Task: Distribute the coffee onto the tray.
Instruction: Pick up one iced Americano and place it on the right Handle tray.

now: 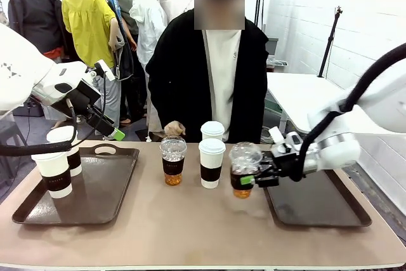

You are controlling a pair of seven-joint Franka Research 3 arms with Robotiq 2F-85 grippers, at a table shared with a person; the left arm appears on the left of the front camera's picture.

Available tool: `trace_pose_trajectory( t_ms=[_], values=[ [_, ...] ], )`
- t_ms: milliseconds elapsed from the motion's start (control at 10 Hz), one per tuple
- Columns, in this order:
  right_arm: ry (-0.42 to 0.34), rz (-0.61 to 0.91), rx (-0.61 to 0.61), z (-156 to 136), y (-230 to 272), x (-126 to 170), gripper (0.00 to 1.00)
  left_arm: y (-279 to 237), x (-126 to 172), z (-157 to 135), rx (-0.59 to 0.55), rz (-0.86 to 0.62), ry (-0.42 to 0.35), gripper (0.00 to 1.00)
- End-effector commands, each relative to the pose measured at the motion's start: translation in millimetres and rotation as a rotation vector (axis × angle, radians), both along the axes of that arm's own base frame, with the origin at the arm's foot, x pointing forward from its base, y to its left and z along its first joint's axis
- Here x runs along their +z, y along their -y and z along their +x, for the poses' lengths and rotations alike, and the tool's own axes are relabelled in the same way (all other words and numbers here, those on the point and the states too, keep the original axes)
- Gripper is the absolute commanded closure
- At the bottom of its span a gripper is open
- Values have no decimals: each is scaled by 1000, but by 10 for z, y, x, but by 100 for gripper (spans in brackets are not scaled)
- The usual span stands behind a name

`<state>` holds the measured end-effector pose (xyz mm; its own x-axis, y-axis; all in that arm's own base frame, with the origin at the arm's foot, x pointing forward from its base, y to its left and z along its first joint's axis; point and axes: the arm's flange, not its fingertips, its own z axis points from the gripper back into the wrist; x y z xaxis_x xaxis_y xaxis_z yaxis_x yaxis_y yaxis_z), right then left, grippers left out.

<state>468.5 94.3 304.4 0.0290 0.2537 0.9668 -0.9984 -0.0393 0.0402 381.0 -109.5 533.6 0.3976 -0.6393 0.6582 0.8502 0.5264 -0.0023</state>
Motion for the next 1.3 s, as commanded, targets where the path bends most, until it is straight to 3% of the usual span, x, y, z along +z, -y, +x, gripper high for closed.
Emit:
trace_pose_trajectory(
  t_ms=[0, 400, 600, 1100, 1200],
  values=[
    [-6, 64, -108, -141, 376, 127, 38, -16, -9, 17, -12, -15, -5, 0],
    [-45, 85, -227, -126, 905, 8, 38, -16, -9, 17, -12, -15, -5, 0],
    [-27, 74, -234, -224, 905, 34, 38, -16, -9, 17, -12, -15, -5, 0],
    [-45, 36, -222, -163, 994, -85, 38, -16, -9, 17, -12, -15, -5, 0],
    [-53, 41, -251, -36, 1053, -59, 38, -16, -9, 17, -12, -15, -5, 0]
  ],
)
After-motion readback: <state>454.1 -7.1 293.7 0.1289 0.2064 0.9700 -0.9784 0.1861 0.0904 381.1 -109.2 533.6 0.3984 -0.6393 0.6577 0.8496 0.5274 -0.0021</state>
